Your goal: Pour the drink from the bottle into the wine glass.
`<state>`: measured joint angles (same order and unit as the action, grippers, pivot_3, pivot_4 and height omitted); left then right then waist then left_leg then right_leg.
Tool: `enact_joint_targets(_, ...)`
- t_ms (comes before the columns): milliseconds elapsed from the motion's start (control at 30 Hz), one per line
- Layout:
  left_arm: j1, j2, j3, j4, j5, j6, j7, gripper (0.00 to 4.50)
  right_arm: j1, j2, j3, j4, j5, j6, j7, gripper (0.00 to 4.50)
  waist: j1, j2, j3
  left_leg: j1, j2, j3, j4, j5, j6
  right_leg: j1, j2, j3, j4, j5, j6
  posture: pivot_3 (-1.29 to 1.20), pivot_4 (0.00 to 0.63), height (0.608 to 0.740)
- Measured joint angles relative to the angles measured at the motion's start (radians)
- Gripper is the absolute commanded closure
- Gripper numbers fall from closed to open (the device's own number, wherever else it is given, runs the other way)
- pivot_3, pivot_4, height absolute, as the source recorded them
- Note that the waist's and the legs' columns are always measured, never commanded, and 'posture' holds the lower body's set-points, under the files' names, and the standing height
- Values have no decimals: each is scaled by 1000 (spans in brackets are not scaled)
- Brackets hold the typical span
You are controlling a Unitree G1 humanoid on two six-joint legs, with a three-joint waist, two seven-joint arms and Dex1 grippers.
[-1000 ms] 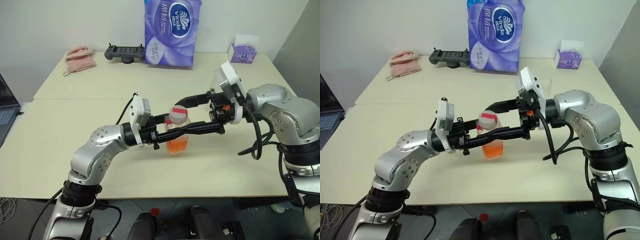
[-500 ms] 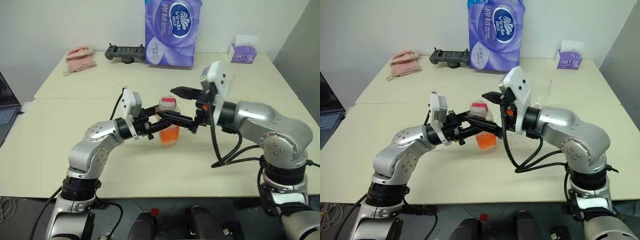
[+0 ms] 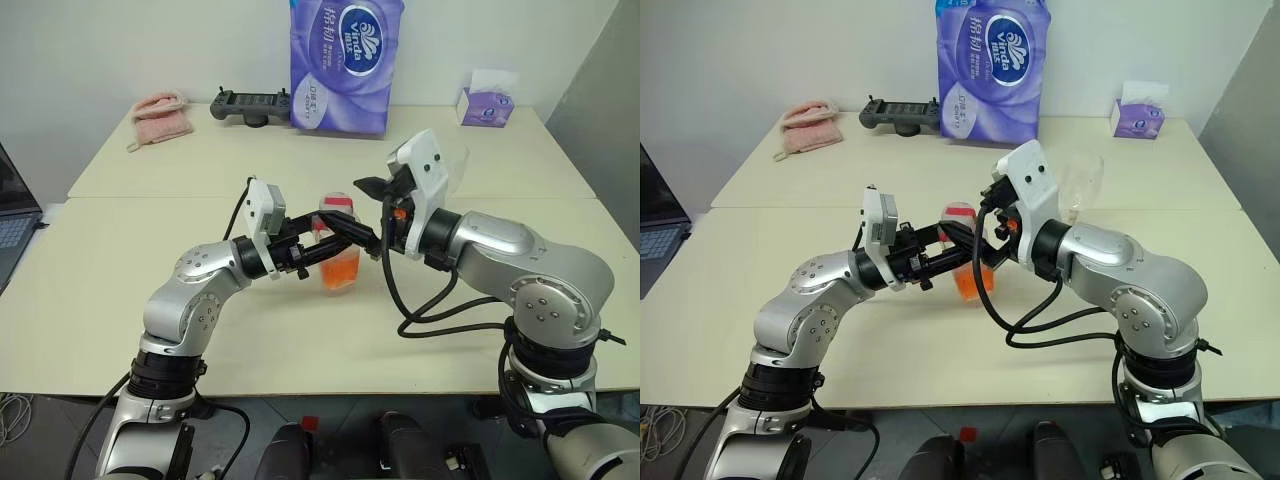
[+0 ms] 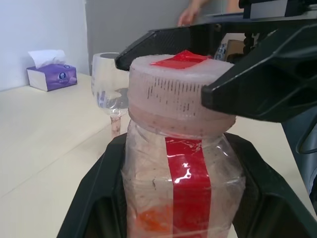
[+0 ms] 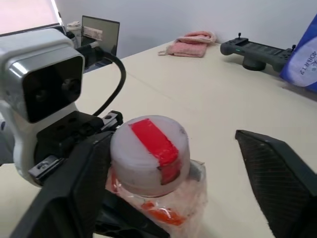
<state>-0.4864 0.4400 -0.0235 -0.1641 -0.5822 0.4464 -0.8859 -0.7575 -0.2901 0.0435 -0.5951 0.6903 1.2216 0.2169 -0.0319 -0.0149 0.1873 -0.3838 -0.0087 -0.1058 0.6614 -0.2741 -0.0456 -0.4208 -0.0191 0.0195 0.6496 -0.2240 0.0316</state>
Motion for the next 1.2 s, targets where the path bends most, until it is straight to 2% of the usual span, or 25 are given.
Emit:
enact_joint_targets(133, 0, 0, 0, 4, 7, 0, 1, 2398, 0, 4, 18, -10, 3, 1, 2, 2595, 0, 0, 0, 0, 0, 0, 0, 0, 0, 0, 0, 0, 0, 0, 0, 0, 150, 740)
enact_joint_targets(167, 0, 0, 0, 4, 7, 0, 1, 2398, 0, 4, 17, -9, 3, 1, 1, 2675, 0, 0, 0, 0, 0, 0, 0, 0, 0, 0, 0, 0, 0, 0, 0, 0, 150, 740)
enact_joint_targets(300, 0, -3, -2, 4, 9, 0, 1, 2398, -2, -25, 17, 21, 3, -33, 59, 2674, 0, 0, 0, 0, 0, 0, 0, 0, 0, 0, 0, 0, 0, 0, 0, 0, 150, 740)
enact_joint_targets(367, 0, -6, -6, 1, 9, 0, 0, 2398, -5, -75, 15, 85, 17, -100, 183, 2674, 0, 0, 0, 0, 0, 0, 0, 0, 0, 1, 0, 0, -1, 0, 0, 0, 150, 740)
enact_joint_targets(467, 8, -16, -62, -50, 5, 0, -43, 2398, -3, -297, 26, 183, 35, -268, 599, 2674, 8, 1, 2, -2, -2, 0, 0, 0, 0, 2, -2, 0, -4, -1, 1, 0, 150, 740)
enact_joint_targets(500, 8, -23, -67, -61, 1, -2, -45, 2398, -25, -314, 39, 245, 24, -327, 702, 2674, 4, 0, 1, 0, -2, 2, 1, 0, 1, 2, -1, 1, -4, 0, 1, 0, 150, 740)
enact_joint_targets(633, -3, -26, -54, -49, 4, -14, -39, 2398, -130, -307, 119, 465, -71, -500, 924, 2674, -19, 1, 2, 3, 3, 6, 0, 0, 1, 1, 2, 3, 0, 0, 1, 0, 150, 740)
enact_joint_targets(767, -2, -23, -38, -32, 13, -19, -29, 2398, -199, -272, 165, 589, -143, -588, 1010, 2674, -20, 1, 2, 3, 3, 3, 0, 0, 1, 0, 4, 2, 1, 0, 0, 0, 150, 740)
enact_joint_targets(1000, 3, -21, -18, -28, 13, -19, -9, 2398, -219, -247, 168, 618, -161, -601, 1061, 196, -3, 1, 2, 0, 1, 2, 0, 0, 0, 0, -1, 2, -2, 1, -2, 0, 150, 740)
enact_joint_targets(1033, 3, -21, -16, -28, 13, -19, -6, 2398, -218, -246, 167, 614, -160, -599, 1065, 0, -1, 1, 2, 0, 1, 2, 0, 0, 0, 0, -1, 2, -2, 1, -2, 0, 150, 740)
enact_joint_targets(1200, 1, -23, -10, -28, 12, -21, 1, 2399, -199, -234, 146, 562, -159, -574, 1011, 0, 2, 1, 2, 0, 0, 1, 0, 0, 0, 0, -1, 1, -2, 1, -2, 0, 150, 740)
